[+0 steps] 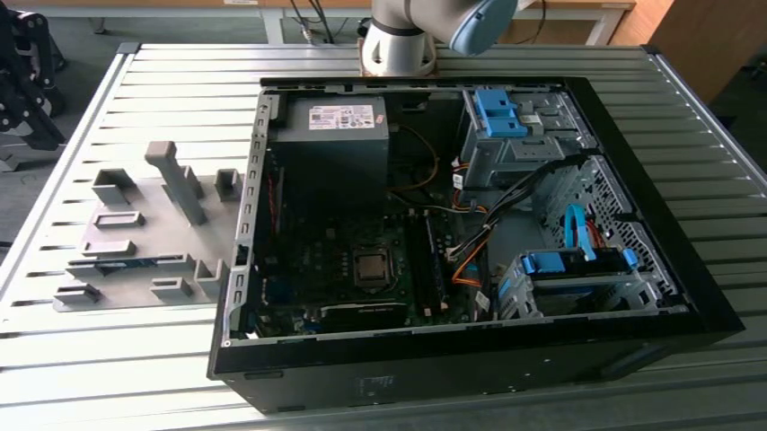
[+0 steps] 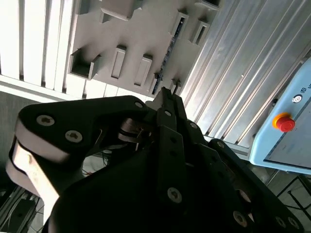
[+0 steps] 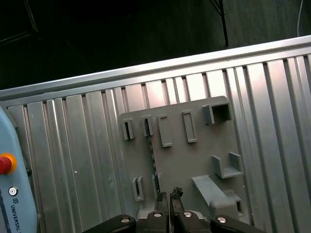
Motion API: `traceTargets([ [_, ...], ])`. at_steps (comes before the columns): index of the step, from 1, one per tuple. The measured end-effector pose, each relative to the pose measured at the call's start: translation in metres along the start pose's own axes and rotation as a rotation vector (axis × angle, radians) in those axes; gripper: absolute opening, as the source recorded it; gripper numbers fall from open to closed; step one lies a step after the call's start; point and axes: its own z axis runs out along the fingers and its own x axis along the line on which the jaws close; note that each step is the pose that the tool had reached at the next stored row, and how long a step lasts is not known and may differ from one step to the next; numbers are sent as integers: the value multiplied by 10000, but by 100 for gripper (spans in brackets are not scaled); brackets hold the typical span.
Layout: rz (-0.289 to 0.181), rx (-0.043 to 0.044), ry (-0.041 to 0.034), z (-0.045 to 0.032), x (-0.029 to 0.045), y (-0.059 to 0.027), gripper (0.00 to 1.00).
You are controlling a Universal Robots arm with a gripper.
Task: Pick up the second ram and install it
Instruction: 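Pick up the second ram and move it above second insertion slot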
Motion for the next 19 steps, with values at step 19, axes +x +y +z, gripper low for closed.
traceTargets([
  [19, -220, 3, 2, 0, 0, 0, 24],
])
